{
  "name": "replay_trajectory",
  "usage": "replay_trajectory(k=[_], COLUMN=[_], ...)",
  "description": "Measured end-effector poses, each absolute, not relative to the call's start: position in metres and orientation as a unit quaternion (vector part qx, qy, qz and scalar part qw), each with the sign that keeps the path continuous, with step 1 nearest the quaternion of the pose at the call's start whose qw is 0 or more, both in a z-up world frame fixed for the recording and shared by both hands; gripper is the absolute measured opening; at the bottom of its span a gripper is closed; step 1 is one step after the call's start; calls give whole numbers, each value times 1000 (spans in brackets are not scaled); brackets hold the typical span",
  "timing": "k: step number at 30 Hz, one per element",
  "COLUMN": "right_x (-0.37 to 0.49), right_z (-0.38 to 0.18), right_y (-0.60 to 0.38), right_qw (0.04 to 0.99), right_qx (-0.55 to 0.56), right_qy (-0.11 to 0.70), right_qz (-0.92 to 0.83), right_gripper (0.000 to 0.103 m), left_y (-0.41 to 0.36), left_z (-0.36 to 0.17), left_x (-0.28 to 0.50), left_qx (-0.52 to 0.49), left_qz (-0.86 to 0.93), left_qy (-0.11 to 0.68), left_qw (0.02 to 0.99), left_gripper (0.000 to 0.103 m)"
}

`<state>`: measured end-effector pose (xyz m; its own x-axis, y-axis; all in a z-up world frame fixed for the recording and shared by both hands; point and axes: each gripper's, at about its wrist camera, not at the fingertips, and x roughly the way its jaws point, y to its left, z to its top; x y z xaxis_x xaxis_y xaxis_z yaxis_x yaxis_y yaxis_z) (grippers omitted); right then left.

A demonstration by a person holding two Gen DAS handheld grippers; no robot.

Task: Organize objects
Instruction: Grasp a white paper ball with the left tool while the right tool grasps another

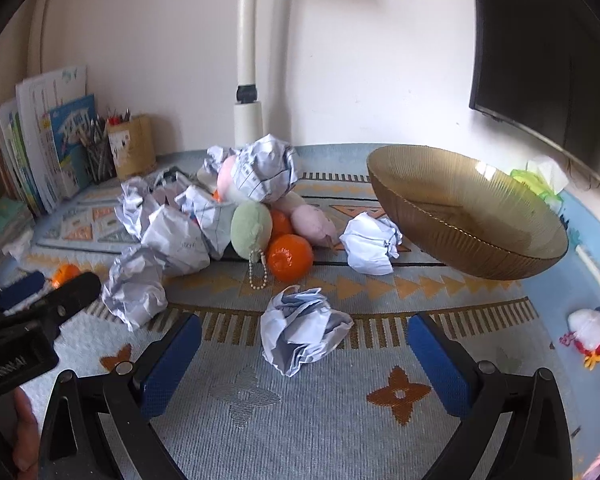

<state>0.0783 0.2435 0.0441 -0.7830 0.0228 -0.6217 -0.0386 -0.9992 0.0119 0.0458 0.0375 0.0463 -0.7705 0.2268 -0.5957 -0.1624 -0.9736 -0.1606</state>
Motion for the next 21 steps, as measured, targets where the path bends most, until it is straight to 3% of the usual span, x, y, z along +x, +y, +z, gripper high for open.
replay_trajectory(k=[8,14,16,17,18,19,20,21], right_x=[70,45,41,38,39,39,41,44], right_z=[32,19,16,16,15,15,17,18], right_y=[262,256,254,253,251,250,249,252], right_qw=[-32,-8,-9,-12,-24,-29,-30,-28], right_qx=[-390,-427,-432,-435,-440,-442,-436,-426], right_qy=[37,12,10,9,9,11,10,12], right_qz=[919,904,902,900,897,897,899,904], right_gripper=[103,93,81,75,58,51,50,49], left_y=[55,64,62,61,60,61,62,63], left_z=[34,21,21,21,21,21,20,21], left_x=[21,1,0,0,-1,0,1,3], left_qx=[-396,-442,-438,-438,-438,-436,-433,-430], left_qz=[904,885,886,887,885,884,885,887], left_qy=[-34,-32,-42,-45,-49,-54,-51,-49], left_qw=[155,144,144,143,148,160,165,162], left_gripper=[102,101,100,95,77,64,52,50])
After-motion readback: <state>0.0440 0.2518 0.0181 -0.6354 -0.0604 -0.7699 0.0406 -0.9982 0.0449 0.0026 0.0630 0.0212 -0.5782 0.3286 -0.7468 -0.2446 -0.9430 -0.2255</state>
